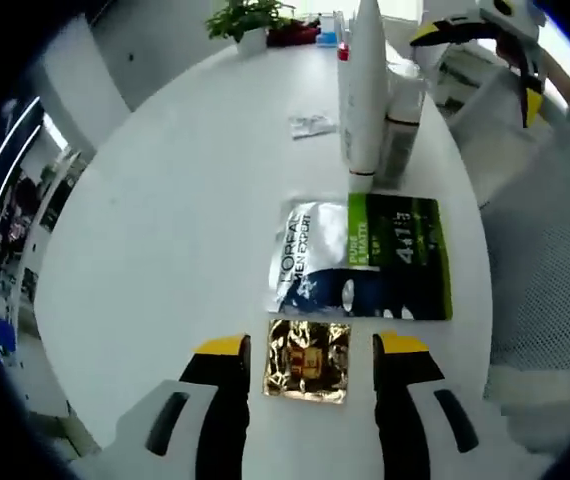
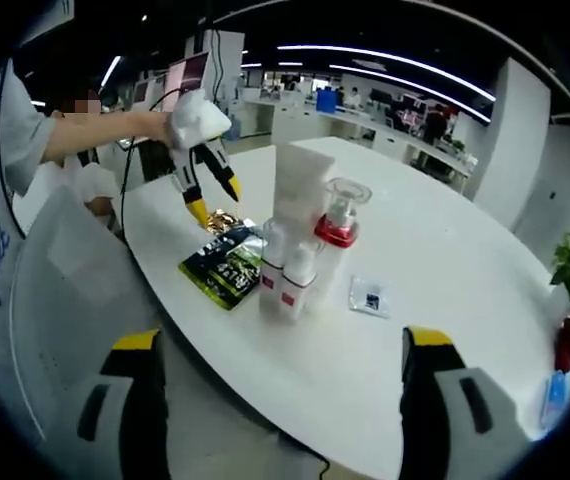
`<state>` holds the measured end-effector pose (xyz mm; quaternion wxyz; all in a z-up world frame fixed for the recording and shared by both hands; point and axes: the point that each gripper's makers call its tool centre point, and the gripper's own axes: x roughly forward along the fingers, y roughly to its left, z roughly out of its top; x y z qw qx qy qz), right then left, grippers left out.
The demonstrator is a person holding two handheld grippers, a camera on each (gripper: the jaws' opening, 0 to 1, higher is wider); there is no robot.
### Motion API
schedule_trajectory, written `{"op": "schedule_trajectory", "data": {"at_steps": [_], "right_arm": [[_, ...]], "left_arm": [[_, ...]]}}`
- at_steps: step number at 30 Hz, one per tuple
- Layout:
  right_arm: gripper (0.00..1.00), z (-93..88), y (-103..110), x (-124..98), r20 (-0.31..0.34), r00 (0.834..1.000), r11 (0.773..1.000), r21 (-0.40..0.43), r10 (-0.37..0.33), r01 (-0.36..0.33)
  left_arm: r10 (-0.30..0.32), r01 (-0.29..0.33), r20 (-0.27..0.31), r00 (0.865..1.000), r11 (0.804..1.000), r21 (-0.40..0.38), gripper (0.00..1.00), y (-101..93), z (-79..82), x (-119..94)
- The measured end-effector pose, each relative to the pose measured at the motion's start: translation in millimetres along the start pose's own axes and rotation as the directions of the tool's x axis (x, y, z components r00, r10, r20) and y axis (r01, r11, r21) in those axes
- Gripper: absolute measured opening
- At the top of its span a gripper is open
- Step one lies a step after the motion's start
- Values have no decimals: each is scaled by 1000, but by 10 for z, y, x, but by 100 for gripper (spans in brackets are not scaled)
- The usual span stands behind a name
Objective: Arrange the skincare products in the storage area until every visible bottle or jar stands upright without overlapping.
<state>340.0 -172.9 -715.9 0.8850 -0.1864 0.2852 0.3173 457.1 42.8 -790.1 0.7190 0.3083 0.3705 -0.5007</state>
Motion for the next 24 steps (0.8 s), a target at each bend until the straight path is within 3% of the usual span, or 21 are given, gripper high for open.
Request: {"op": "schedule_trajectory", "data": {"at_steps": [2,8,14,24], "right_arm": [[99,11,-10,-13,9,1000,1000,2,-4,4],[99,42,-51,-39,35,999,1000,17,-23,23],[99,65,-84,-49,57,997,999,37,-42,40],[99,43,-118,-63,70,996,997,69,-51,46]], "left_arm": [[21,-20,43,999,1000,-22,49,2,58,-68],[87,-84,77,993,996,-40,56,-66,88,-268],[147,-129,163,976,985,-115,62,-162,153,-440],[235,-186,232,944,958,-217,71,-369,184,-701]]}}
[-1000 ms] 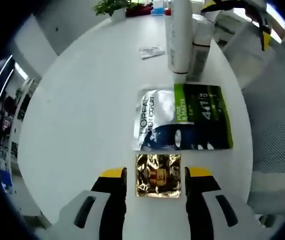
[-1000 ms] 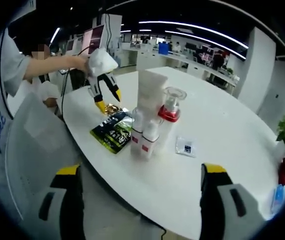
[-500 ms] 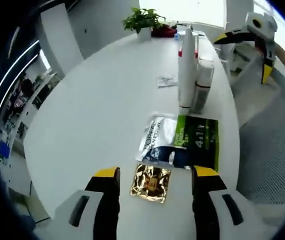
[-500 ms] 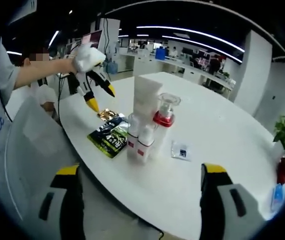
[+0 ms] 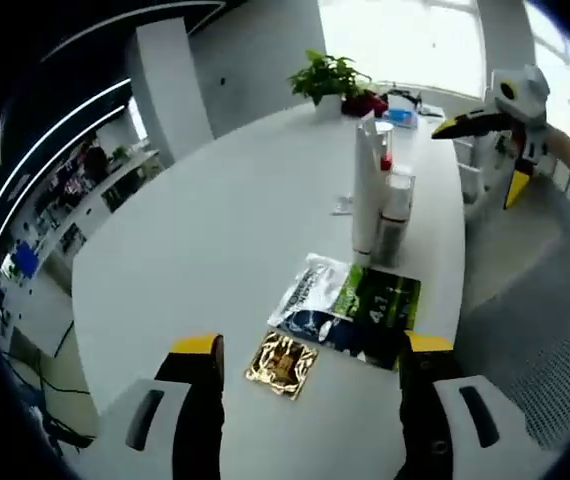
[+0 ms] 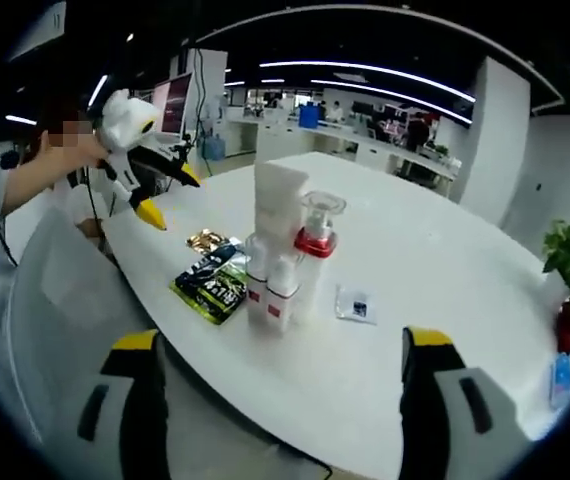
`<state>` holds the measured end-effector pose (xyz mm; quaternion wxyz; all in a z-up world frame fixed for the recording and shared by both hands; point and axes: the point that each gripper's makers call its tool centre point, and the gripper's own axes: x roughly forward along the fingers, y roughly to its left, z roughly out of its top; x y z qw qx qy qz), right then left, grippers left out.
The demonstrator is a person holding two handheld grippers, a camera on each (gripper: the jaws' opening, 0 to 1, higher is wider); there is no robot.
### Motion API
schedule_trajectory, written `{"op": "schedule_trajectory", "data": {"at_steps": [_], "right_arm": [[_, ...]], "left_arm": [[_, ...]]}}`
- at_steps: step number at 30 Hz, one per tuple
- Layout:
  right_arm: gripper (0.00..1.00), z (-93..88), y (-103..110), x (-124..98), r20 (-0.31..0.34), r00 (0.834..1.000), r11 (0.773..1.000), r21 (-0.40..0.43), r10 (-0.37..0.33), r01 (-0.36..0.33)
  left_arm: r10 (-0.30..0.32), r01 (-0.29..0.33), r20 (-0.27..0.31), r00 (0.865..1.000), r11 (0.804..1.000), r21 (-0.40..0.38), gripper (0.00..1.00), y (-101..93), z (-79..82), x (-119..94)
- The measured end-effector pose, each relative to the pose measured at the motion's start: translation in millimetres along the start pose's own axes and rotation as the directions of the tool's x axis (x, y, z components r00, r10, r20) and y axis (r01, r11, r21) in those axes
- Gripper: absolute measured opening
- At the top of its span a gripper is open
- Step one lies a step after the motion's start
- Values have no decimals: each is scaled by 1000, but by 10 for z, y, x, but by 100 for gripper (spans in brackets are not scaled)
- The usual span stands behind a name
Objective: Arrange the skincare products in the storage area until every visible bottle or jar stands upright without overlapping.
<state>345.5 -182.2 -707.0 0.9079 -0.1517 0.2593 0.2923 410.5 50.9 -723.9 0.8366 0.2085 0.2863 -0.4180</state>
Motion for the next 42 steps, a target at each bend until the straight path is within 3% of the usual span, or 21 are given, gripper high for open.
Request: {"op": "schedule_trajectory", "data": {"at_steps": [4,18,23,31,42], "right_arm": [[99,38,-37,-18,-1,1000,1000,-1,-5,5],[99,126,-75,46,5,1000,1000,21,0,0],[99,145,-91,61,11,1000,1000,25,-11,10],[99,80,-149,47,-7,1000,999,29,-22,22],[99,0,-323,140,-29,1000,1000,28,4,-3]], "left_arm": [[-1,2,29,1000,999,-34,75,-74,2,-104],[55,-51,37,998,994,-98,83,-148,-98,-358],[71,-65,39,997,989,-132,90,-160,-106,-370],[51,-45,48,998,993,-108,95,-244,-49,-330],[60,-54,44,997,989,-138,97,-340,-50,-292]]}}
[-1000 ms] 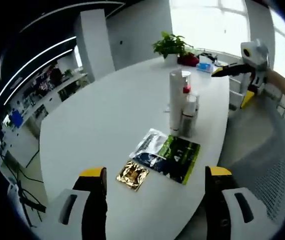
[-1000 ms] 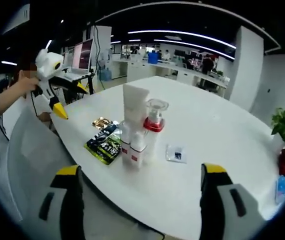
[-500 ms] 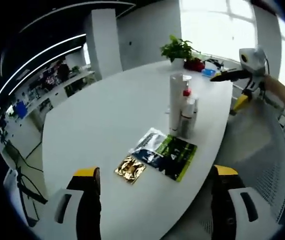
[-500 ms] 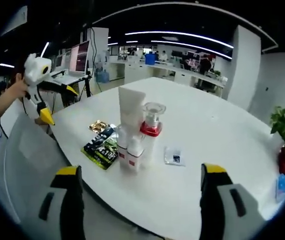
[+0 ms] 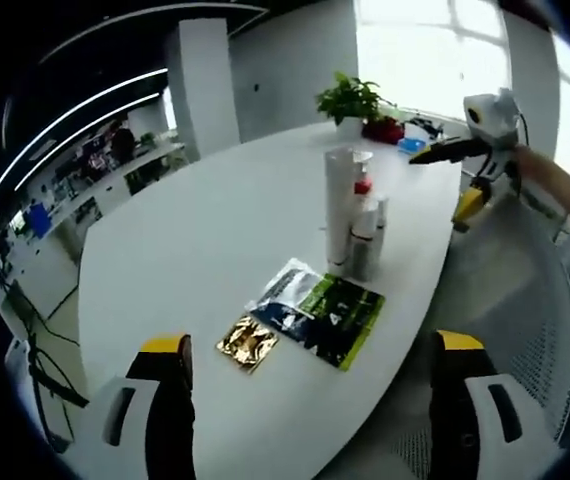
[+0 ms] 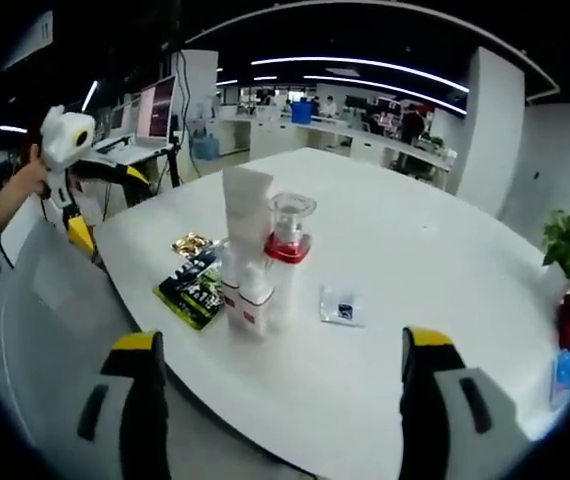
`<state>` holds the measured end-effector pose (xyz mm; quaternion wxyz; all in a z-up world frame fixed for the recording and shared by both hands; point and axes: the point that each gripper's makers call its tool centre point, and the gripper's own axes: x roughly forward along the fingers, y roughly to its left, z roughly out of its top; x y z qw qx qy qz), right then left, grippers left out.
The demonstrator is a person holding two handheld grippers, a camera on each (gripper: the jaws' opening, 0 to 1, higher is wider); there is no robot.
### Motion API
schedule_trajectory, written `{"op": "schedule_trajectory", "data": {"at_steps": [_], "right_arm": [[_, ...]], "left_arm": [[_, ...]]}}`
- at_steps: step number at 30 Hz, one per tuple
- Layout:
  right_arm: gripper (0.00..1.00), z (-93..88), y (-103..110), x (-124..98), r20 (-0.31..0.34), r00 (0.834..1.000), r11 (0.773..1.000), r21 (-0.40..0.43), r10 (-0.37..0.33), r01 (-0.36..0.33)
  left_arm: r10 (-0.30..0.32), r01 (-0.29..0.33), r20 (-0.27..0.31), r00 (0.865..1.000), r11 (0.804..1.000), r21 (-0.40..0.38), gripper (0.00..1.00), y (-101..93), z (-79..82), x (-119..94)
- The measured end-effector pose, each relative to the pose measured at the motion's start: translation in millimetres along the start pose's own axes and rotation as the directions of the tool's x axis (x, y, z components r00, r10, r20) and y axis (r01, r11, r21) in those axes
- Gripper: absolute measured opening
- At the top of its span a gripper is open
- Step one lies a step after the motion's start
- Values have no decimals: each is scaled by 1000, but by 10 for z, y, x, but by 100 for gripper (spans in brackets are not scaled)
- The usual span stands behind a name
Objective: Arrange the skincare products in the storage area until every visible bottle or jar stands upright without overlapping.
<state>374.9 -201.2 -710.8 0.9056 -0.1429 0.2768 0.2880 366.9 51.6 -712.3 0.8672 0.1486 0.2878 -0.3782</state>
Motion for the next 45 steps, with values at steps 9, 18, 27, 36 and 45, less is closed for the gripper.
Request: {"op": "schedule_trajectory", "data": {"at_steps": [9,18,27,36,45], "right_arm": [[99,-149,-176,232,-51,998,1000,6,29,-28],[90,-150,-339,453,-69,996,998,-21,60,-62],[79,-163,-501,716,-91,993,997,-4,77,-78],[64,-210,-636,1005,-113,990,996,31,81,-78],[58,-317,-756,1291,-183,981,996,69,67,-55]], "left_arm": [[31,-31,13,999,999,-29,97,-8,55,18],[61,-61,5,998,996,-66,97,-42,28,26],[79,-80,-10,997,993,-91,97,-32,-15,29],[79,-81,-22,997,992,-94,97,-25,-1,57],[79,-82,-38,996,992,-100,97,3,-19,92]]}}
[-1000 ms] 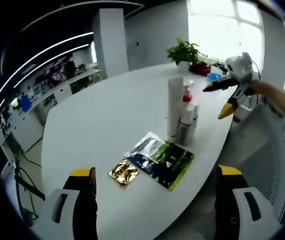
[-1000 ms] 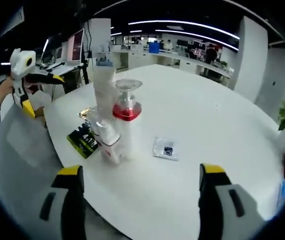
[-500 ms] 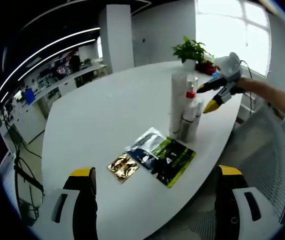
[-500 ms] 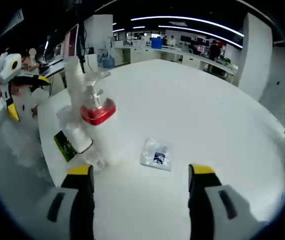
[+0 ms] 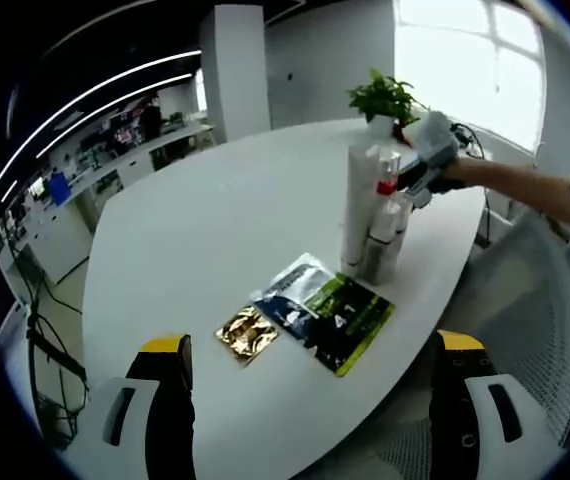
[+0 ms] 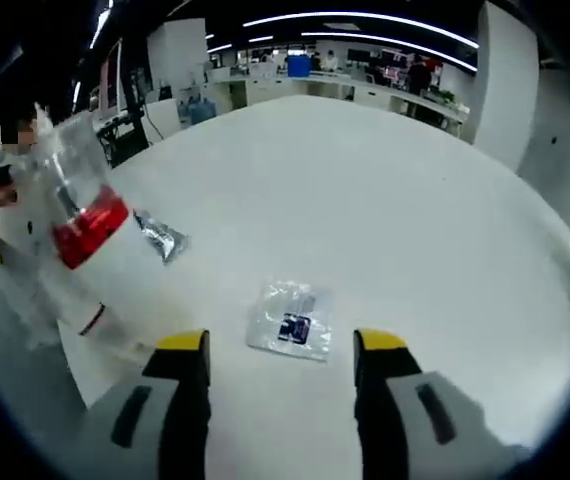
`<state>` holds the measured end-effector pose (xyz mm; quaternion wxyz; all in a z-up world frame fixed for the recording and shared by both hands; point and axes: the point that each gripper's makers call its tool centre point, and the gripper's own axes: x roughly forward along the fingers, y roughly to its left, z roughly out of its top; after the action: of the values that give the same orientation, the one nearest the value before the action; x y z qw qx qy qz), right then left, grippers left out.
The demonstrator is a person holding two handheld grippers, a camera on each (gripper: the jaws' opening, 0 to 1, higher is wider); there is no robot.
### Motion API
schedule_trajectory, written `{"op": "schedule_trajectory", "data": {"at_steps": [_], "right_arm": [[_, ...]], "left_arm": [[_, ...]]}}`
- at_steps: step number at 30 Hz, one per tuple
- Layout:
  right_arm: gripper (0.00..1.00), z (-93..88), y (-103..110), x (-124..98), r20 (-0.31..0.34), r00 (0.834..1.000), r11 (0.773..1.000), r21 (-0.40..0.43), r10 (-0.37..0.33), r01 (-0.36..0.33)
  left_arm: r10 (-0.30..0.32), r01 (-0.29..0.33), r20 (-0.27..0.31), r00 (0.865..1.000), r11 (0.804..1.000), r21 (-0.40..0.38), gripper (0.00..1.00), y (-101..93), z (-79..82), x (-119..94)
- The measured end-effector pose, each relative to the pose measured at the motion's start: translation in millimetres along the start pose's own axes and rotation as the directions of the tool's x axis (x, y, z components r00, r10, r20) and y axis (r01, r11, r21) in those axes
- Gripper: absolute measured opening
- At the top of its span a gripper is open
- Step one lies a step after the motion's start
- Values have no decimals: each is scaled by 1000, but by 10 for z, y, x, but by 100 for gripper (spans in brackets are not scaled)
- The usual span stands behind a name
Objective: Arrange the skincare products in the storage area until every visible bottle or jar stands upright without overlapping.
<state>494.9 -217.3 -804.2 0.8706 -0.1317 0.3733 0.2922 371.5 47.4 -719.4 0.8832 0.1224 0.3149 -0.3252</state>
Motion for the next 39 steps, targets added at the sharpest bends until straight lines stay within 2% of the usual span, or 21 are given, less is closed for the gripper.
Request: {"op": "schedule_trajectory", "data": {"at_steps": [18,27,33,39], "right_arm": [[52,-60,0,293,-75,997,999,12,-31,32],[49,-46,-23,281,-55,997,999,12,-52,52],[42,-36,-64,273,-55,996,998,22,-64,65],[40,-44,-66,275,-58,996,998,22,-62,63]], "left_arm": [[2,-2,-3,1000,1000,-16,97,42,4,21],[-8,8,-7,1000,1000,-9,97,20,22,50],[-11,11,1,1000,1000,-7,97,6,50,59],[-13,13,-5,1000,1000,-3,97,-11,30,56]]}}
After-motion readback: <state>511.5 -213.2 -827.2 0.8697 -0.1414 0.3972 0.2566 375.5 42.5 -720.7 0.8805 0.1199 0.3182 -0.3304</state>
